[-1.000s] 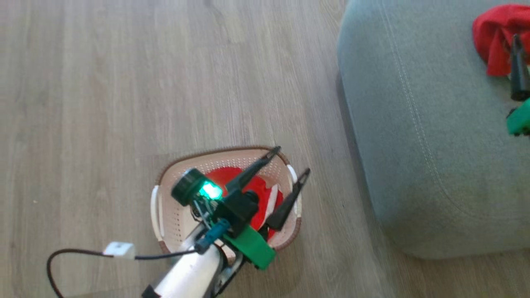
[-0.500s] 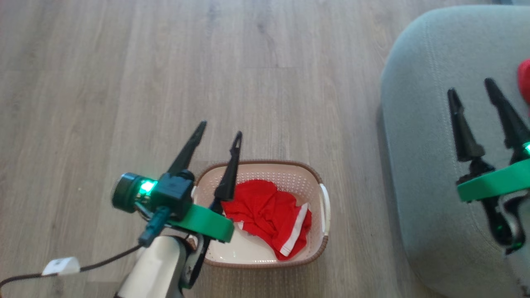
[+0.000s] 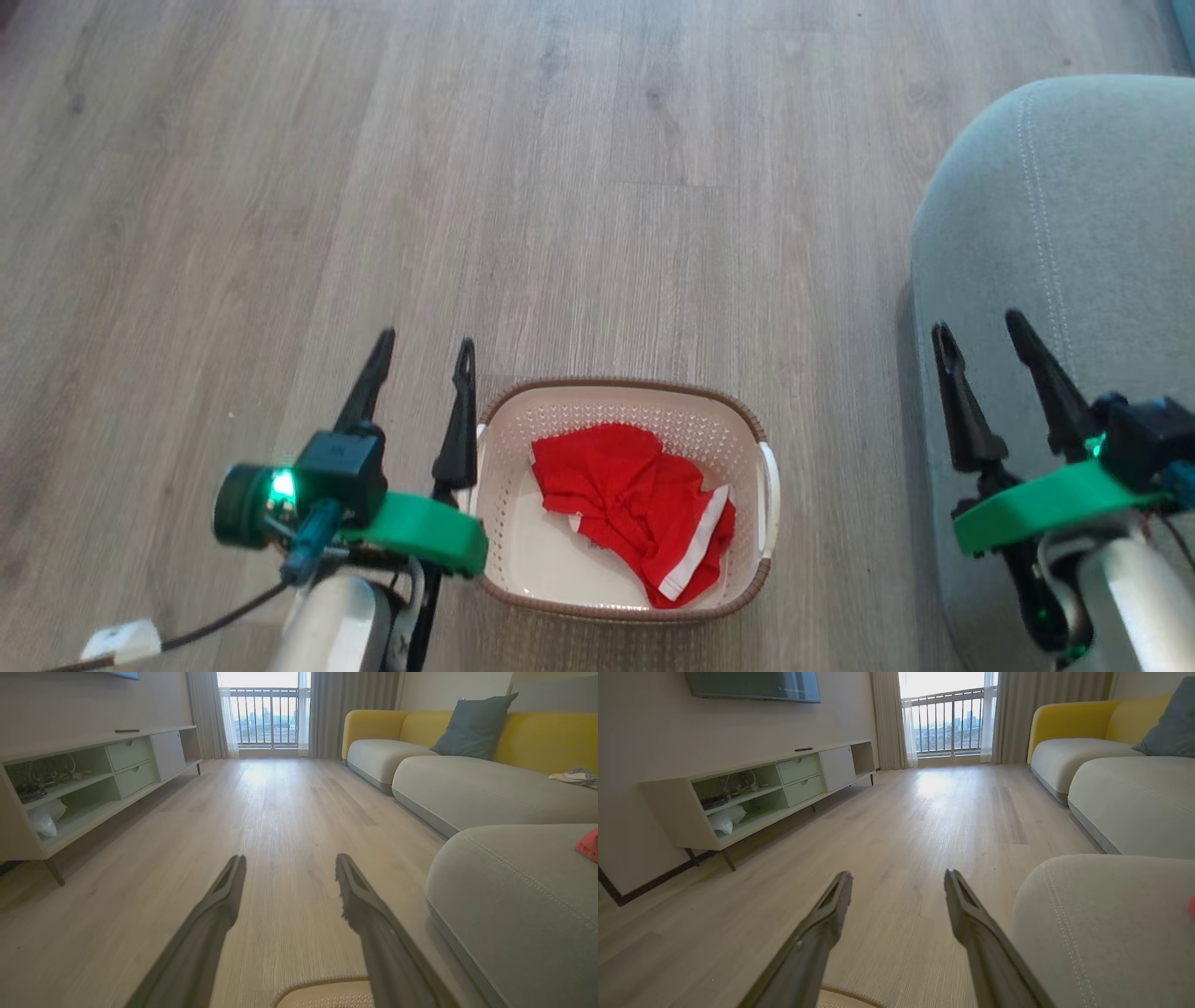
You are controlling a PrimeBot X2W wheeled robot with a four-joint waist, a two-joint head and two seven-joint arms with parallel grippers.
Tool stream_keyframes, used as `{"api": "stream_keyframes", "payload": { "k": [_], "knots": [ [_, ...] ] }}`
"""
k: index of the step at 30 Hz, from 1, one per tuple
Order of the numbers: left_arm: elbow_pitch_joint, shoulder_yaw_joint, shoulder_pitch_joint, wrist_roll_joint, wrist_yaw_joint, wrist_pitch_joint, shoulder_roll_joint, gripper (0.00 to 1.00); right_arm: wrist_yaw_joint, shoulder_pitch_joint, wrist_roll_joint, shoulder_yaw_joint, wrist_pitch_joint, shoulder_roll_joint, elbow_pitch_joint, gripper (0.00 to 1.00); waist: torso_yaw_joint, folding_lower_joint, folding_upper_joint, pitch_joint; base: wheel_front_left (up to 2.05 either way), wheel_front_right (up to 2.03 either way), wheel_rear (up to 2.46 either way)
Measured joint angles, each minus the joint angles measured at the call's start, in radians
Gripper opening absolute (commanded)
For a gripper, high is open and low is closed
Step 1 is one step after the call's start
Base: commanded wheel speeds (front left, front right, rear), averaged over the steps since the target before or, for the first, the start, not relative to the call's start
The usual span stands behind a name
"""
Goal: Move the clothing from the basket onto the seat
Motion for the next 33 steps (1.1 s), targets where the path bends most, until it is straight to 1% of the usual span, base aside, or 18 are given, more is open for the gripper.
{"api": "stream_keyframes", "payload": {
  "k": [8,12,17,33],
  "knots": [
    [0.068,-0.007,0.021,-0.024,0.005,0.000,0.000,1.00,0.000,0.036,-0.073,-0.076,0.000,0.085,0.070,1.00,0.009,0.0000,0.0000,-0.001,0.00,0.00,0.00],
    [0.084,-0.016,0.021,-0.023,0.005,0.000,0.000,1.00,0.000,0.046,-0.108,-0.090,0.000,0.107,0.085,1.00,0.006,0.0000,0.0000,0.002,0.00,0.00,0.00],
    [0.089,-0.021,0.021,-0.023,0.003,0.000,0.000,1.00,0.000,0.056,-0.116,-0.112,0.000,0.113,0.097,1.00,0.000,0.0001,0.0000,-0.001,0.00,0.00,0.00],
    [0.089,-0.030,0.021,-0.023,0.002,0.000,0.000,1.00,0.000,0.056,-0.116,-0.112,0.000,0.114,0.097,1.00,-0.003,0.0001,0.0000,-0.012,0.00,0.00,0.00]
  ]
}}
